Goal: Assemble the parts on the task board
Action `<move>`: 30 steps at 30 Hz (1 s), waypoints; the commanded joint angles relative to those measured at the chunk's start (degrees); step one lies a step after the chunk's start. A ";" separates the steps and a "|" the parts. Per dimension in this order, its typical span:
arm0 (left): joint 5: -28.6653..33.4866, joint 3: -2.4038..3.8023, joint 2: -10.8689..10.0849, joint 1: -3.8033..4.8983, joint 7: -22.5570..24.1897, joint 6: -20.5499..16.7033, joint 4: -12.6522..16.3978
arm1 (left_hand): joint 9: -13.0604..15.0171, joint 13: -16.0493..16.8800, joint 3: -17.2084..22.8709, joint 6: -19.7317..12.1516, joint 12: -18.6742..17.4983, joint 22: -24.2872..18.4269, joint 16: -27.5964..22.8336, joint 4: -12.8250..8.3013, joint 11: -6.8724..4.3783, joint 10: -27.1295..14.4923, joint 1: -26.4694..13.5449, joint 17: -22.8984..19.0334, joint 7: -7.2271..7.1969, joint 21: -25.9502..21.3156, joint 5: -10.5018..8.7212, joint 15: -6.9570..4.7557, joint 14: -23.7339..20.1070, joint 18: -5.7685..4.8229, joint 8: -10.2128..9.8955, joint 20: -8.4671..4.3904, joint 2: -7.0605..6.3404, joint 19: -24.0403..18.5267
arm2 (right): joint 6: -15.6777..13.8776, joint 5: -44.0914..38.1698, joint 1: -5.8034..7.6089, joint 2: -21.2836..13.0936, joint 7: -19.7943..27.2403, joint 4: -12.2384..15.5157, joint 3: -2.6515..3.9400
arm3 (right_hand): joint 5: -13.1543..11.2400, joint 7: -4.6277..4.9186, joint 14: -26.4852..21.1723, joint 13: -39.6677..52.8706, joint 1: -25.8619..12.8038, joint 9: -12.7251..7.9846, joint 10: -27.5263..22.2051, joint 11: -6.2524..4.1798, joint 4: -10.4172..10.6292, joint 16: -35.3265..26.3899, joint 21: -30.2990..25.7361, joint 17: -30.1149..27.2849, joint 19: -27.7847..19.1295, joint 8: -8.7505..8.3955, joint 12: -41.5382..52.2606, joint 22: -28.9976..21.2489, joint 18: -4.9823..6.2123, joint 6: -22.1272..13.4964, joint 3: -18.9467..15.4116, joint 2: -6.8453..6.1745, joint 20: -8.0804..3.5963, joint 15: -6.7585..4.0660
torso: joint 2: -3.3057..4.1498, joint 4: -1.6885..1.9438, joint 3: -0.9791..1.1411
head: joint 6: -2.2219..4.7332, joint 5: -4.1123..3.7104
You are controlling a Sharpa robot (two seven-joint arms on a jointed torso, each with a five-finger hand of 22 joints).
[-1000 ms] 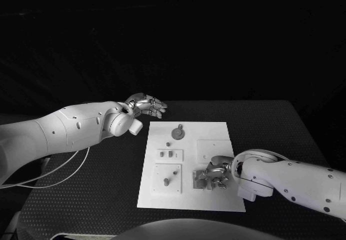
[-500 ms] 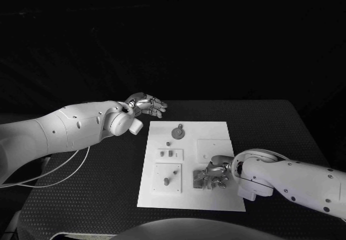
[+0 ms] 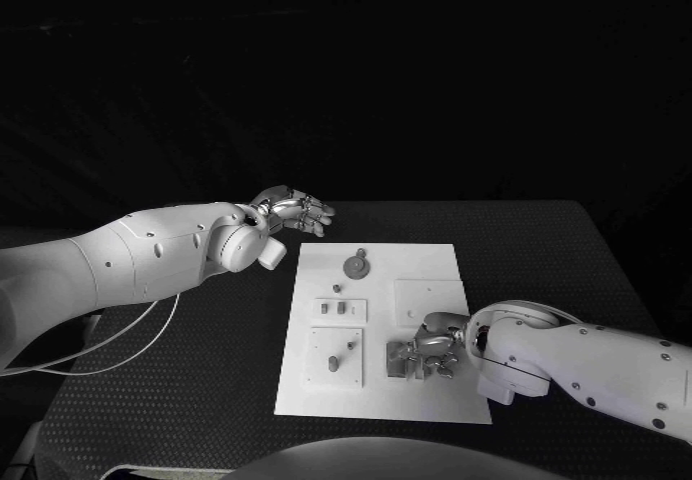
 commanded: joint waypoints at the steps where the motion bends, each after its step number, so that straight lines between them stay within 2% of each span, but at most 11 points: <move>1: 0.35 0.04 0.07 0.06 0.29 0.64 0.07 | -0.10 -0.10 -0.03 -0.36 -0.10 -0.09 -0.30 0.26 -0.16 -0.20 -0.47 0.07 -0.15 0.15 0.17 0.10 0.15 0.33 0.37 0.05 0.08 0.00 | -2.17 -2.60 -0.25 -1.35 1.29 0.53 -0.20 | 0.26 0.27 0.45 0.13 1.59 0.31 0.27 0.05 -0.94 0.38 0.38 0.21 0.21 0.36 0.42 1.15 0.30 -0.03 -0.78 1.32 0.13 0.10 | 0.00 -0.04 0.02 | 0.05 -0.03; 4: 0.35 0.03 0.12 0.06 0.19 0.48 0.00 | -0.11 -0.10 -0.02 -0.37 -0.09 -0.09 -0.32 0.27 -0.16 -0.20 -0.47 0.09 -0.14 0.16 0.17 0.10 0.15 0.33 0.38 0.05 0.08 0.00 | -3.01 -2.65 0.50 -2.68 2.76 1.42 -0.15 | 0.28 0.17 0.47 0.16 2.59 0.44 0.37 -0.01 -1.90 0.42 0.48 0.11 0.21 0.55 0.51 1.19 0.30 0.22 -0.84 2.11 0.05 0.06 | -0.01 -0.02 0.03 | 0.22 -0.08; 7: 0.34 0.03 0.10 0.06 0.19 0.44 -0.03 | -0.12 -0.10 -0.04 -0.37 -0.09 -0.09 -0.33 0.28 -0.16 -0.20 -0.49 0.11 -0.14 0.16 0.16 0.11 0.15 0.32 0.38 0.06 0.03 -0.02 | -4.57 -2.13 1.42 -3.89 3.74 2.26 -0.08 | 0.24 0.13 0.79 0.18 3.49 0.74 0.56 -0.06 -3.95 0.54 0.64 0.24 0.22 0.65 0.65 1.14 0.30 0.08 -2.12 3.37 0.11 -0.04 | -0.02 -0.05 0.01 | 1.00 -0.20; 10: 0.34 0.03 0.14 0.06 0.58 0.69 -0.10 | -0.12 -0.10 -0.05 -0.37 -0.09 -0.09 -0.34 0.29 -0.16 -0.20 -0.50 0.12 -0.14 0.16 0.16 0.11 0.15 0.32 0.39 0.07 0.00 -0.02 | -5.79 -2.01 1.92 -5.11 3.18 3.02 0.57 | 0.24 0.33 1.20 0.23 4.24 1.32 0.73 0.14 -5.63 0.73 0.71 0.46 0.40 0.65 0.82 1.06 0.30 -0.66 -2.93 4.49 0.09 0.16 | -0.02 -0.14 -0.03 | 1.25 -0.11; 11: 0.34 0.03 0.14 0.06 0.70 0.91 -0.06 | -0.12 -0.10 -0.08 -0.37 -0.08 -0.09 -0.36 0.29 -0.16 -0.20 -0.52 0.13 -0.14 0.16 0.16 0.12 0.14 0.31 0.40 0.08 -0.07 -0.04 | -5.84 -2.01 2.25 -5.51 2.49 3.13 0.69 | 0.23 0.39 1.16 0.23 4.50 1.53 0.75 0.19 -6.16 0.71 0.69 0.27 0.38 0.65 0.84 1.04 0.30 -0.90 -3.06 5.10 0.09 0.21 | -0.01 -0.15 -0.02 | 1.36 -0.20; 12: 0.33 0.03 0.12 0.06 0.64 1.06 0.05 | -0.13 -0.10 -0.10 -0.36 -0.08 -0.09 -0.38 0.28 -0.16 -0.20 -0.53 0.15 -0.14 0.15 0.16 0.12 0.12 0.31 0.41 0.08 -0.14 -0.07 | -4.90 -2.04 2.84 -6.08 1.77 3.02 0.77 | 0.25 0.50 1.05 0.21 5.21 1.80 0.75 0.30 -7.25 0.67 0.66 -0.02 0.30 0.58 0.82 1.04 0.30 -1.36 -3.06 7.05 0.08 0.31 | 0.00 -0.09 0.01 | 1.44 -0.38; 13: 0.30 0.03 0.11 0.06 0.49 0.92 0.07 | -0.13 -0.10 -0.12 -0.37 -0.08 -0.09 -0.39 0.27 -0.16 -0.20 -0.54 0.15 -0.14 0.15 0.16 0.13 0.12 0.30 0.41 0.08 -0.19 -0.09 | -5.01 -2.31 3.14 -6.40 1.45 2.96 0.77 | 0.21 0.65 0.94 0.14 5.16 2.10 0.70 0.40 -8.48 0.65 0.61 -0.23 0.10 0.61 0.73 1.06 0.30 -1.63 -3.67 8.25 0.24 0.47 | 0.00 -0.05 0.05 | 1.44 -0.49; 14: 0.21 0.03 0.11 0.06 0.21 0.76 0.07 | -0.13 -0.10 -0.12 -0.36 -0.08 -0.09 -0.39 0.28 -0.16 -0.20 -0.54 0.16 -0.14 0.15 0.16 0.13 0.11 0.30 0.41 0.09 -0.19 -0.09 | -5.07 -2.90 3.25 -6.69 1.21 2.99 0.77 | 0.21 0.65 0.78 0.10 5.19 2.32 0.68 0.44 -9.26 0.59 0.58 -0.53 0.02 0.66 0.67 1.05 0.30 -1.70 -3.90 8.71 0.31 0.50 | 0.00 -0.07 0.06 | 1.45 -0.51; 18: -0.10 0.02 0.08 0.06 -0.23 0.24 0.00 | -0.14 -0.10 -0.13 -0.36 -0.08 -0.09 -0.41 0.30 -0.16 -0.20 -0.56 0.17 -0.14 0.15 0.17 0.14 0.10 0.30 0.42 0.09 -0.20 -0.09 | -3.70 -3.57 3.26 -7.33 0.82 3.25 0.76 | 0.22 0.36 0.84 0.02 5.80 3.06 0.82 0.21 -11.23 0.68 0.60 -0.60 0.07 1.31 0.66 1.04 0.30 -0.86 -4.06 9.22 0.38 0.33 | 0.00 -0.07 0.05 | 1.55 -0.53; 23: -0.10 0.02 0.08 0.06 -0.17 0.35 0.06 | -0.14 -0.10 -0.12 -0.35 -0.07 -0.08 -0.43 0.31 -0.17 -0.19 -0.56 0.18 -0.15 0.15 0.17 0.14 0.10 0.30 0.43 0.09 -0.19 -0.10 | -1.51 -5.87 3.25 -7.88 -0.57 3.58 0.74 | 0.22 0.00 1.02 -0.08 5.97 3.65 1.13 -0.11 -11.94 0.78 0.57 -0.52 0.19 1.91 0.67 0.99 0.30 0.12 -4.06 9.17 0.40 0.07 | 0.04 -0.13 0.12 | 1.65 -0.59; 30: -0.09 0.02 0.00 0.06 -0.13 0.48 0.14 | -0.14 -0.10 -0.11 -0.34 -0.07 -0.08 -0.44 0.33 -0.17 -0.19 -0.56 0.20 -0.15 0.16 0.17 0.14 0.10 0.30 0.44 0.09 -0.17 -0.10 | 2.94 -13.66 3.07 -7.87 -2.00 3.16 0.36 | 0.22 -0.47 1.63 -0.14 7.37 4.25 1.76 -0.56 -12.89 1.12 0.70 0.11 0.49 2.51 0.83 1.03 0.30 1.27 -3.78 8.81 0.25 -0.30 | 0.01 -0.04 0.01 | 1.46 -0.87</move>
